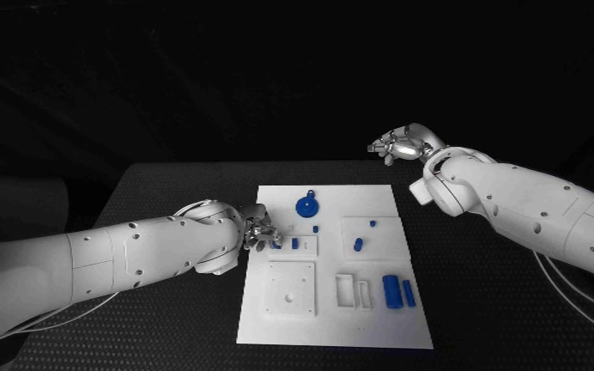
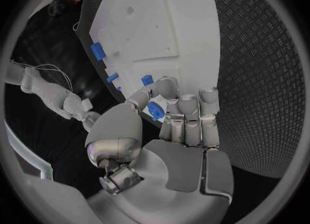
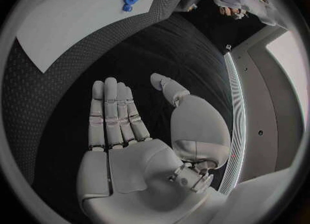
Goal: Assemble the parts on the task board
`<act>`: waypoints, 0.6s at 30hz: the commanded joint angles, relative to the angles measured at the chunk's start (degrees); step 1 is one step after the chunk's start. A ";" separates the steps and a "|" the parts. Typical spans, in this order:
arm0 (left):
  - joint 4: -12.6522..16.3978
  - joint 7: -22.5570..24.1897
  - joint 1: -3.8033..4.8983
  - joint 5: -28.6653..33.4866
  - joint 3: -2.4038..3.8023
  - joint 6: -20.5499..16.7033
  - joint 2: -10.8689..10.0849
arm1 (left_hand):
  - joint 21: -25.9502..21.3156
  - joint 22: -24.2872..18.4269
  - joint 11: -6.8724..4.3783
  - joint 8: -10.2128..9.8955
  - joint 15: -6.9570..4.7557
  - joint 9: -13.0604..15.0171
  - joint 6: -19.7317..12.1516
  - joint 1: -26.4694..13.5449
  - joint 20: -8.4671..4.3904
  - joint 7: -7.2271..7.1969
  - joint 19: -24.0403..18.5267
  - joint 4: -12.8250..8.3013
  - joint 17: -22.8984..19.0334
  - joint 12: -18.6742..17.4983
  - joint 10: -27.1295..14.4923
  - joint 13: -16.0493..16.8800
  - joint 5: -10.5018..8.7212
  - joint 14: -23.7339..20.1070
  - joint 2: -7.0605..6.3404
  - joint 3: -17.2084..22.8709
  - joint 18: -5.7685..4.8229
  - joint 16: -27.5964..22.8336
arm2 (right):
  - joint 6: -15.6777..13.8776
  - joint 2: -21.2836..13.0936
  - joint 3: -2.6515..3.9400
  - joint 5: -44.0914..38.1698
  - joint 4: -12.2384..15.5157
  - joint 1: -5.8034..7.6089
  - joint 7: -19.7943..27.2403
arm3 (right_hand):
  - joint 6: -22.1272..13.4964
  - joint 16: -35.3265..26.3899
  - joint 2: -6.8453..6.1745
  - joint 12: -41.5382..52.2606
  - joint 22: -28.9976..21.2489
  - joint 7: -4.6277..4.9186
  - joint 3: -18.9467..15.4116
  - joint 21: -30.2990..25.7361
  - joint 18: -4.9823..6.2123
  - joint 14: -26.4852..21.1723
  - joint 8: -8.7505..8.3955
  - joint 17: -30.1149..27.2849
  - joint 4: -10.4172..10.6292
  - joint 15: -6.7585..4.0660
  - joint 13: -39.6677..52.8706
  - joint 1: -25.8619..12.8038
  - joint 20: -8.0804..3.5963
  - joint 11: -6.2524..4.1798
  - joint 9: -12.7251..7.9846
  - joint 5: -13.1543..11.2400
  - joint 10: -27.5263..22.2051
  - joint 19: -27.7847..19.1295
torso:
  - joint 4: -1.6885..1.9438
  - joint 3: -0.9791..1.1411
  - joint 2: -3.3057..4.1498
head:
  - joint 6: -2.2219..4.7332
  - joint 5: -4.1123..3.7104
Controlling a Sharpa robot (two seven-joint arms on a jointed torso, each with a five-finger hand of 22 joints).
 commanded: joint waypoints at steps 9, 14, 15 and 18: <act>-0.12 -0.18 -0.43 -0.29 -0.24 0.49 0.56 | 0.32 1.22 -0.12 0.21 -1.56 -0.08 6.94 -0.13 -6.61 -4.21 0.00 0.04 0.05 0.32 -0.39 0.04 0.03 1.25 0.60 0.29 0.58 0.35 | 0.38 0.00 0.01 -0.32 0.08 -0.03 0.49 | -0.48 0.25 -0.04 0.38 0.11 0.06 -0.14 -0.31 0.84 -0.24 0.16 -0.09 -0.16 0.01 -0.14 -0.43 0.37 0.16 -0.08 0.18 -0.39 0.00 | 0.00 0.02 0.00 | 0.05 0.03; -0.17 -0.03 -0.43 -0.28 -0.22 0.63 1.00 | 0.34 1.21 -0.13 0.27 -1.56 -0.08 6.95 -0.16 -6.61 -4.21 0.01 0.06 0.06 0.35 -0.38 0.05 0.00 1.26 0.61 0.28 0.58 0.38 | 0.41 0.03 0.01 -0.32 0.06 -0.08 0.50 | -0.48 0.26 -0.03 0.38 0.12 0.06 -0.14 -0.31 0.84 -0.24 0.16 -0.10 -0.16 0.01 -0.15 -0.42 0.37 0.16 -0.08 0.18 -0.39 0.00 | -0.01 0.01 0.00 | 0.05 0.05; -0.21 -0.04 -0.43 -0.30 -0.22 0.81 1.06 | 0.35 1.21 -0.13 0.28 -1.56 -0.08 6.95 -0.16 -6.61 -4.21 0.01 0.06 0.07 0.36 -0.38 0.05 -0.01 1.26 0.61 0.28 0.59 0.38 | 0.41 0.03 0.01 -0.32 0.05 -0.09 0.50 | -0.48 0.26 -0.03 0.39 0.12 0.06 -0.13 -0.31 0.84 -0.24 0.16 -0.10 -0.16 0.01 -0.15 -0.42 0.37 0.16 -0.08 0.18 -0.39 0.00 | -0.03 0.01 0.00 | 0.05 0.04; -0.32 -0.18 -0.43 -1.10 -0.22 1.44 1.16 | 0.41 1.22 -0.14 0.42 -1.56 -0.08 6.98 -0.18 -6.63 -4.24 0.03 0.08 0.09 0.45 -0.34 0.07 -0.35 1.31 0.55 0.25 0.60 0.45 | 0.41 0.02 0.01 -0.32 0.07 -0.09 0.47 | -0.48 0.26 -0.03 0.39 0.12 0.06 -0.13 -0.31 0.84 -0.24 0.16 -0.10 -0.16 0.01 -0.15 -0.42 0.37 0.16 -0.08 0.18 -0.39 0.00 | -0.02 0.04 -0.01 | 0.02 0.03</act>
